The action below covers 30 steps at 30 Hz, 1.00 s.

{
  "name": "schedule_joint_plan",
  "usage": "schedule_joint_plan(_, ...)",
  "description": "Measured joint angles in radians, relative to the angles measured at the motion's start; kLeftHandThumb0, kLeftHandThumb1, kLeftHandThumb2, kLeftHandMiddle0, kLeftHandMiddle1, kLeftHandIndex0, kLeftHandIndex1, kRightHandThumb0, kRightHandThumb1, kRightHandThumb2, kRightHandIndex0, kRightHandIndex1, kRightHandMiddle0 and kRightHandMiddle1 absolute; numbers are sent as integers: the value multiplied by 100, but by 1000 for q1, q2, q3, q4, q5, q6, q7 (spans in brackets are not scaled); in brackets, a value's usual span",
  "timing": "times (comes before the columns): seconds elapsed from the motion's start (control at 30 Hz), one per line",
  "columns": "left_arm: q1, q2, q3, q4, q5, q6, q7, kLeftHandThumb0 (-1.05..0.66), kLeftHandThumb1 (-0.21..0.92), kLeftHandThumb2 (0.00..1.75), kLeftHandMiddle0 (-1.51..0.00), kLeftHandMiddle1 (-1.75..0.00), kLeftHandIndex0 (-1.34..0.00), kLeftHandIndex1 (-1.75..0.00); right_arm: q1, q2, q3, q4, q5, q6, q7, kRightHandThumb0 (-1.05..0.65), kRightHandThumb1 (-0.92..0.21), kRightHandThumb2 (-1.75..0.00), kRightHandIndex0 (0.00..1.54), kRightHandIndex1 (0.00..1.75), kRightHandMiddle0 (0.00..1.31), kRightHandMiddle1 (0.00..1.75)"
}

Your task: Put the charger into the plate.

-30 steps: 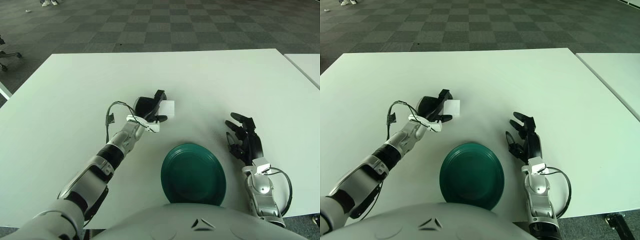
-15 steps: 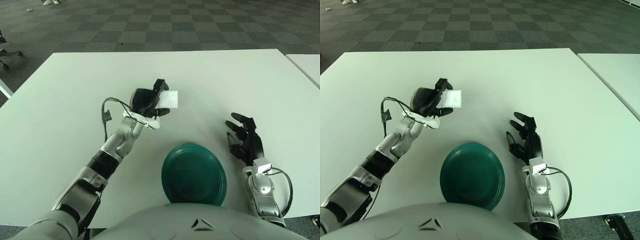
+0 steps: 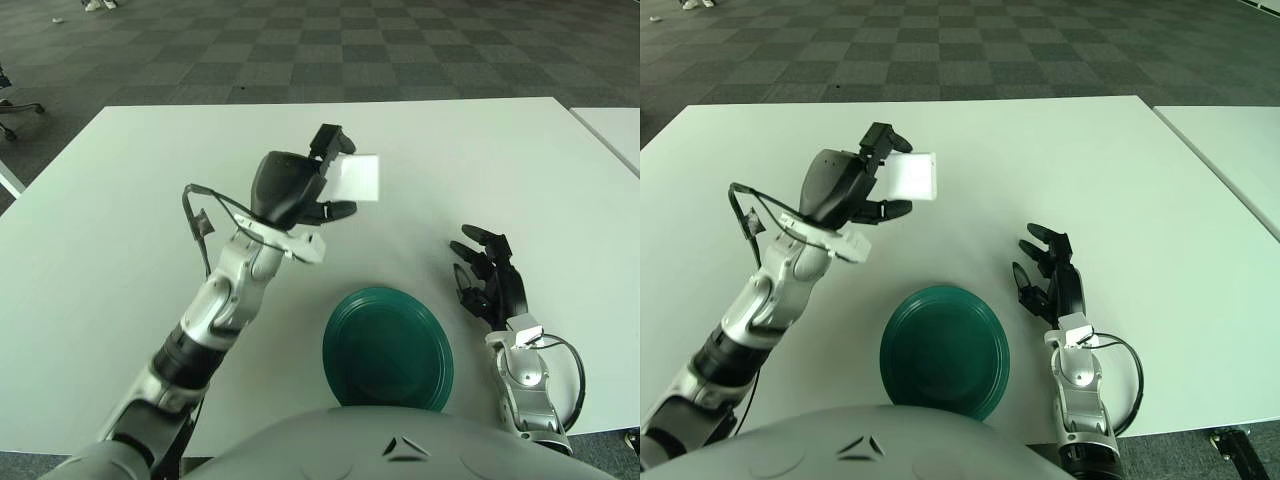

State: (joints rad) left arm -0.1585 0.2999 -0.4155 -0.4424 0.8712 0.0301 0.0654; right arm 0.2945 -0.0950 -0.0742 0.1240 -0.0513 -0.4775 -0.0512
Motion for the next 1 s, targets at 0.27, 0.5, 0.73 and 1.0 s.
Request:
schedule_joint_plan(0.27,76,-3,-30,-117,-21,14,-213,-37,54,106,-132,-175,-107,-175,0,0,1,0,-3,1,-11,-57,-92,-53,31,52,0,99)
schedule_joint_plan(0.5,136,-16,-51,-215,-56,40,-365,-35,52,106,-126,-175,-102,-175,0,0,2,0,-12,1,-26,-53,-91,-51,29,52,0,95)
schedule_joint_plan(0.73,202,-17,-87,-272,-123,61,-499,-37,56,104,-125,-175,-102,-175,1,0,3,0,-18,7,-44,-51,-91,-52,28,50,0,91)
schedule_joint_plan(1.0,250,-15,-132,-227,-156,48,-526,-41,63,97,-122,-175,-97,-175,2,1,12,-7,-41,17,-65,-52,-92,-53,29,49,0,93)
